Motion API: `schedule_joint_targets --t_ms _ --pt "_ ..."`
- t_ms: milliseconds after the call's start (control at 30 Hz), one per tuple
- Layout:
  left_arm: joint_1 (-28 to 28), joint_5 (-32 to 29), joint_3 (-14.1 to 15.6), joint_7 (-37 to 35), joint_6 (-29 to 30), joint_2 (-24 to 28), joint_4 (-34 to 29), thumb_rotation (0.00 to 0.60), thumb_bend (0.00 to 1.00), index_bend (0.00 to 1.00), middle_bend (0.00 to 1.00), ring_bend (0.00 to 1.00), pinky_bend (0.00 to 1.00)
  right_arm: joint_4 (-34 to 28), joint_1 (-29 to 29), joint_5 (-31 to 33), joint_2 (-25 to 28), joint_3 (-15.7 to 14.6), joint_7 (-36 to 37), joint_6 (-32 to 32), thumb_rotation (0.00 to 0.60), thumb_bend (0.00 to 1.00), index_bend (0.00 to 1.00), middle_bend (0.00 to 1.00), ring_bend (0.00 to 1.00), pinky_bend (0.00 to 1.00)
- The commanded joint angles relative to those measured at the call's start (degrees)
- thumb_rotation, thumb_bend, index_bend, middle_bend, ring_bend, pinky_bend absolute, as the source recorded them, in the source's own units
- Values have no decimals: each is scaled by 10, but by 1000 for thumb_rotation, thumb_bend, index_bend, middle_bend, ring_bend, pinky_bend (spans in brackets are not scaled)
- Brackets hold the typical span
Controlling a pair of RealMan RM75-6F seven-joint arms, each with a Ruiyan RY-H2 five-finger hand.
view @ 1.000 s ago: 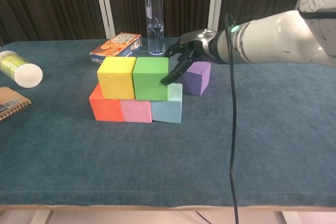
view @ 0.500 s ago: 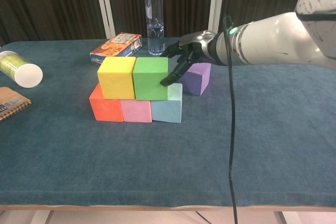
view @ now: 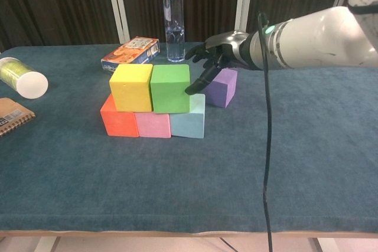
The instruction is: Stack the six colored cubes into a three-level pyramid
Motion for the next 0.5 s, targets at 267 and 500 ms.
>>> schedule_joint_targets --t_ms 267,500 --pt "4 -1 -1 8 8 6 -10 600 113 124 60 0 70 -71 -37 -48 67 10 26 16 600 158 0 0 0 0" --pt "6 2 -3 7 16 11 -16 600 113 124 60 0 70 -125 -88 -106 140 12 62 18 600 158 34 0 0 0"
